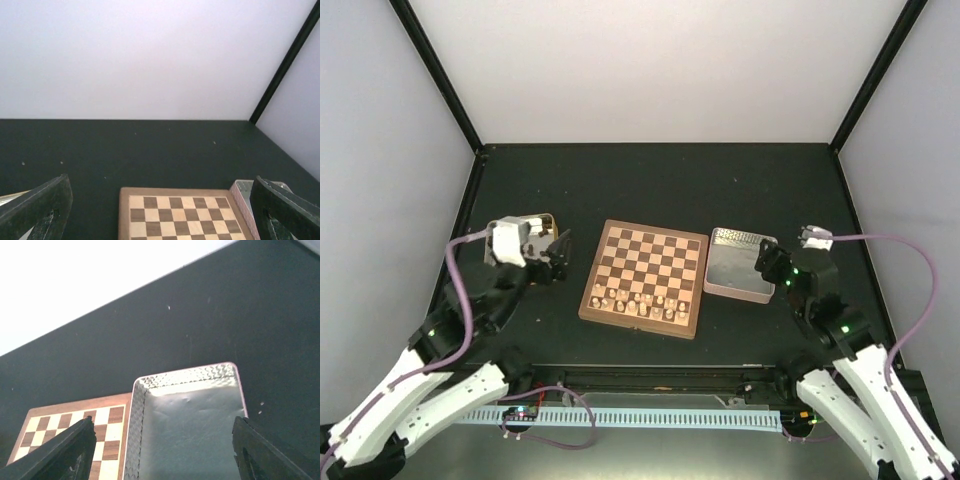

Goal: Set up the chess pieces on the board
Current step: Reset both arms

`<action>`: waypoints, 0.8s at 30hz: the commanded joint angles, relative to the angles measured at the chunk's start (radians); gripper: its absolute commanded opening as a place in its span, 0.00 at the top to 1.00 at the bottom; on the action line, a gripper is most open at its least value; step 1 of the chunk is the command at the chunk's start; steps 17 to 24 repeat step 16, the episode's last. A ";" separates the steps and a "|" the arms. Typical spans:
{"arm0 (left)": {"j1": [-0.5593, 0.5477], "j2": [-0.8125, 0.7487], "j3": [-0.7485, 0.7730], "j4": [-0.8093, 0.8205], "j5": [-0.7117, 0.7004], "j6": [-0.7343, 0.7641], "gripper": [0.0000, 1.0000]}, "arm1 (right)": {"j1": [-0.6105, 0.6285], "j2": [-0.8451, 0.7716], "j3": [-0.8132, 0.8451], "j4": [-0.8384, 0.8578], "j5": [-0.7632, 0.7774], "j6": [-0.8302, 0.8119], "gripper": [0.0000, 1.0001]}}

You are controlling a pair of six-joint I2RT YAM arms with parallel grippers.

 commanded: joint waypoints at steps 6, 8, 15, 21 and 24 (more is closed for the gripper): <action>0.006 -0.200 0.033 -0.195 -0.096 0.028 0.01 | -0.004 -0.193 0.153 -0.247 0.116 -0.063 0.11; 0.006 -0.216 0.047 -0.225 -0.096 0.017 0.01 | -0.004 -0.215 0.177 -0.279 0.119 -0.071 0.07; 0.006 -0.214 0.086 -0.294 -0.097 -0.010 0.01 | -0.004 -0.246 0.228 -0.348 0.103 -0.074 0.00; 0.006 -0.210 0.089 -0.299 -0.093 -0.013 0.01 | -0.004 -0.247 0.231 -0.351 0.098 -0.074 0.00; 0.006 -0.210 0.089 -0.299 -0.093 -0.013 0.01 | -0.004 -0.247 0.231 -0.351 0.098 -0.074 0.00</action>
